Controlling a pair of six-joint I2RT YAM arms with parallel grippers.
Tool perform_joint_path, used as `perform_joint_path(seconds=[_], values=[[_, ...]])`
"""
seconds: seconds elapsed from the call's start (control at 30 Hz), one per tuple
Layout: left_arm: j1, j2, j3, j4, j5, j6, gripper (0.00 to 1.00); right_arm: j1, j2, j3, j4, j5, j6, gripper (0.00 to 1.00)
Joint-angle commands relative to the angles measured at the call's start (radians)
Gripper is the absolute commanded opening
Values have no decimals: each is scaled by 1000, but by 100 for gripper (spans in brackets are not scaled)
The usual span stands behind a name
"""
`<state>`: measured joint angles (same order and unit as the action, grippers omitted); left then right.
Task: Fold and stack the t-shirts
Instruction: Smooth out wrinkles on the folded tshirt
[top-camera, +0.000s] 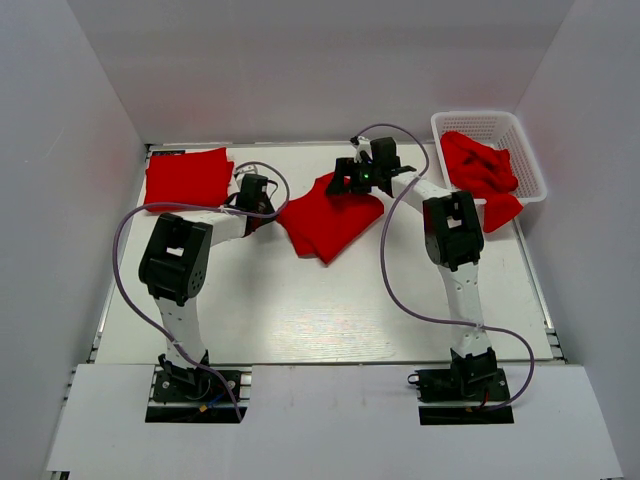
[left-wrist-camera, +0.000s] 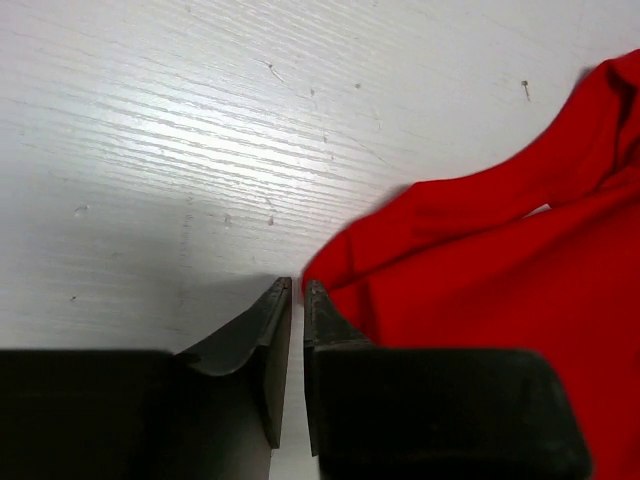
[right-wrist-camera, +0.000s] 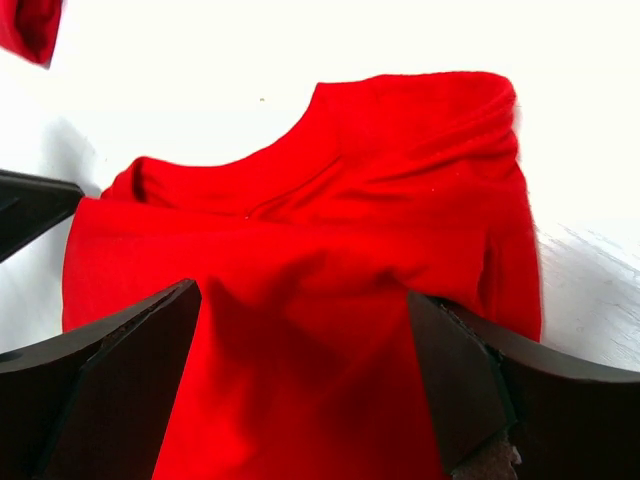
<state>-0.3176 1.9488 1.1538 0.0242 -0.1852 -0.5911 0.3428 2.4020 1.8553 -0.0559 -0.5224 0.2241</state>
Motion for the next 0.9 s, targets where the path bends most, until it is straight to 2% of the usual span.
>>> perform_joint_path(seconds=[0.0, 0.13, 0.23, 0.27, 0.33, 0.37, 0.4, 0.5, 0.6, 0.67, 0.73, 0.87], values=[[8, -24, 7, -6, -20, 1, 22, 1, 17, -1, 2, 76, 23, 90], [8, -24, 58, -16, -10, 19, 23, 5, -15, 24, -36, 50, -8, 90], [8, -62, 98, -17, 1, 42, 42, 4, -84, 27, -80, 41, -60, 90], [8, -73, 109, -17, 1, 62, 52, 5, -125, 21, -93, 47, -66, 90], [8, -94, 153, -29, 26, 99, 64, 2, -209, 1, -108, 56, -94, 90], [-1, -103, 173, -56, 36, 111, 75, 1, -230, -20, -108, 59, -97, 90], [-1, -103, 193, -69, 49, 138, 83, 1, -292, -33, -108, 59, -104, 90], [-23, -88, 254, -79, 142, 168, 100, -2, -389, -140, -111, 64, -80, 90], [-23, -41, 264, -47, 336, 168, 100, -8, -473, -307, -35, 56, -32, 90], [-47, -18, 264, -21, 397, 168, 100, -10, -517, -367, 14, 21, 6, 90], [-63, 22, 283, 8, 473, 168, 100, -13, -506, -387, 21, -20, 27, 90], [-89, 103, 310, 17, 536, 148, 100, -16, -454, -390, 39, -89, 73, 90]])
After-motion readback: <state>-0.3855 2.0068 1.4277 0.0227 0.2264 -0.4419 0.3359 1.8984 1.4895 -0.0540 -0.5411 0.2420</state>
